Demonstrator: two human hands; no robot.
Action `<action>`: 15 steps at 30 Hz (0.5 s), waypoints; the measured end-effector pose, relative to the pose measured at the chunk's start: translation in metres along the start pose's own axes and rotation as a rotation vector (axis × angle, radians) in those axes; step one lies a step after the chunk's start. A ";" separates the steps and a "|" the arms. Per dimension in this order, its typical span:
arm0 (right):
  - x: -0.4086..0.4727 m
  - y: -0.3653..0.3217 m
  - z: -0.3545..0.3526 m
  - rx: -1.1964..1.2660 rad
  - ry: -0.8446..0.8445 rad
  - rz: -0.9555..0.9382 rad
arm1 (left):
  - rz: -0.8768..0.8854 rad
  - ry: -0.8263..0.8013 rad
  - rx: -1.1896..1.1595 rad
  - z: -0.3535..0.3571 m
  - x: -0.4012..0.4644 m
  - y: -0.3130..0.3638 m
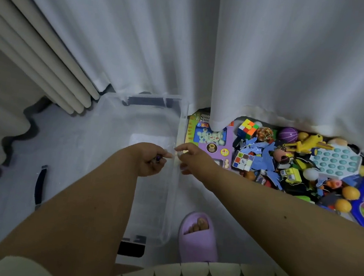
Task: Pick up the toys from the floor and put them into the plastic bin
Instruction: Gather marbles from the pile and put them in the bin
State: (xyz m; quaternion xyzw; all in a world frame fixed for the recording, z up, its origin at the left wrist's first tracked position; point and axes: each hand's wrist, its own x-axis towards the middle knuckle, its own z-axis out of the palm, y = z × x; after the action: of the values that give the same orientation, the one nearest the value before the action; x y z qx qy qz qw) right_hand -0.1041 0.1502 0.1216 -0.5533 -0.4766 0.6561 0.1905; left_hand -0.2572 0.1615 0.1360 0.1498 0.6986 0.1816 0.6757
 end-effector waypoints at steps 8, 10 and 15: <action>0.000 0.015 -0.012 0.272 0.038 0.132 | 0.033 0.130 -0.226 0.002 0.013 -0.012; -0.002 0.016 -0.017 0.305 0.073 0.165 | 0.007 0.102 -0.243 0.006 0.007 -0.008; -0.015 0.020 -0.041 0.342 0.162 0.217 | 0.155 0.143 -0.190 0.026 -0.012 0.012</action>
State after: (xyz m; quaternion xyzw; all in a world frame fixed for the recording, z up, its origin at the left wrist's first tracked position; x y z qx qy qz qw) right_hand -0.0569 0.1458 0.1163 -0.6120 -0.2791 0.6974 0.2474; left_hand -0.2312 0.1684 0.1518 0.1255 0.7108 0.3089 0.6193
